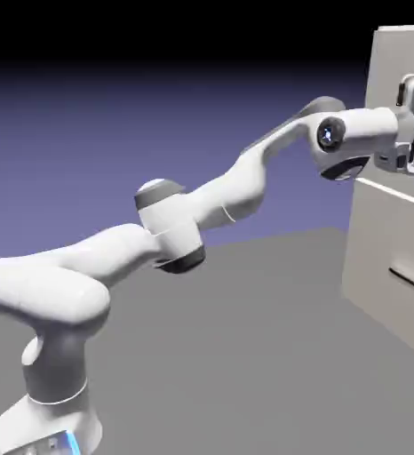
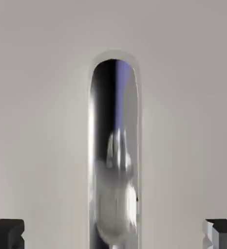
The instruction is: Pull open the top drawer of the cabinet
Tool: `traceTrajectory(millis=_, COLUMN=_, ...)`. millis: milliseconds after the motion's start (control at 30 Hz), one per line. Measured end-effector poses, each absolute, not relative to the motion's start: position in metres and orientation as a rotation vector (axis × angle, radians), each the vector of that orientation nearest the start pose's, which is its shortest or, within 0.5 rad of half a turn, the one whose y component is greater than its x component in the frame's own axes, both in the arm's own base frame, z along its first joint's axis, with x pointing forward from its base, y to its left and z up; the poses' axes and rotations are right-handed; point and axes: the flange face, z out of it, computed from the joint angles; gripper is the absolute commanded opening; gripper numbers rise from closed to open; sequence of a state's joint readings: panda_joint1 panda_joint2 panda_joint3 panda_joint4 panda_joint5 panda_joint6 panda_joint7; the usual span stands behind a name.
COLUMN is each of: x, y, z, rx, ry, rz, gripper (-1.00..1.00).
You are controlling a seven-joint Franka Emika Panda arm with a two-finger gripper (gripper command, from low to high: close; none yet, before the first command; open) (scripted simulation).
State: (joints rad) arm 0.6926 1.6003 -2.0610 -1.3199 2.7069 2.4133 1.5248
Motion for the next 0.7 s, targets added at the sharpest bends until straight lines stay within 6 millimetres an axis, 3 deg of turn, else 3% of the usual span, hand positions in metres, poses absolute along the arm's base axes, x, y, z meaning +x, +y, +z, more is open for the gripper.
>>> traceTrajectory(millis=300, x=0.681, y=-0.042, z=0.582, rx=-0.614, ry=1.480, rz=-0.613, gripper=-1.00)
traceTrajectory(millis=700, x=0.575, y=-0.042, z=0.582, rx=-0.614, ry=1.479, rz=-0.613, gripper=-1.00)
